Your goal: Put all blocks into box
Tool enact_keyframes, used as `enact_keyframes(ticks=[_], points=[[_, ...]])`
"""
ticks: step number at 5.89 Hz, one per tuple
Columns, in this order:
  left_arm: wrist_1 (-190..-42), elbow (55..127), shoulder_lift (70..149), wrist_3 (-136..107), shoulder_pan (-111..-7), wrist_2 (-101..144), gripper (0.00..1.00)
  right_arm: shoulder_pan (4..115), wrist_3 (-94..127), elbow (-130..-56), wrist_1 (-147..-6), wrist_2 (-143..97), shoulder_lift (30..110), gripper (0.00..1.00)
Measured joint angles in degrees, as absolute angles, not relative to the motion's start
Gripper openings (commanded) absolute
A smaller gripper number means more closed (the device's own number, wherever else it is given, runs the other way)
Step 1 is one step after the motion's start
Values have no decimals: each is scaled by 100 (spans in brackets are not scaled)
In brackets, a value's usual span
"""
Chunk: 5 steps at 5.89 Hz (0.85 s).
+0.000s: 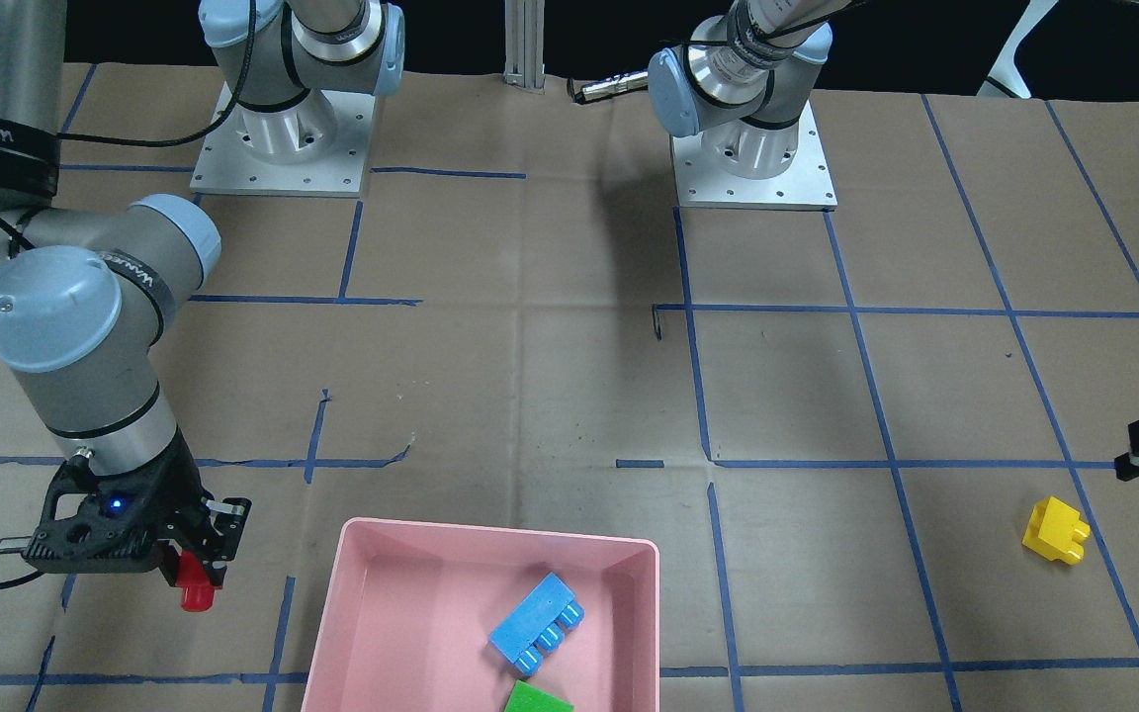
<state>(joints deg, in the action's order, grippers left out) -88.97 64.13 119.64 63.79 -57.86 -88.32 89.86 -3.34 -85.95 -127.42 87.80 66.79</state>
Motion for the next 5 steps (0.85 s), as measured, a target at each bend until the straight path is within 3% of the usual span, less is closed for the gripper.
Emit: enact_keyframes(ticks=[2,3,4,5], points=[[-7735,7280,12042,7601,-5533,-8831,99,9746,421,-7962,-12956,8763,6174,8],[-6580,8018,12100,7644,-5509,-8807,99,9973,670,-7849,-13481,8774,5856,71],[-5683,8571,12223,7578,-5501,-8769,98,10075,792,-7808,-13703,8802,5725,100],[-5271,8832,12373,7452,-5493,-8720,98,10105,796,-7768,-13752,8845,5708,100]])
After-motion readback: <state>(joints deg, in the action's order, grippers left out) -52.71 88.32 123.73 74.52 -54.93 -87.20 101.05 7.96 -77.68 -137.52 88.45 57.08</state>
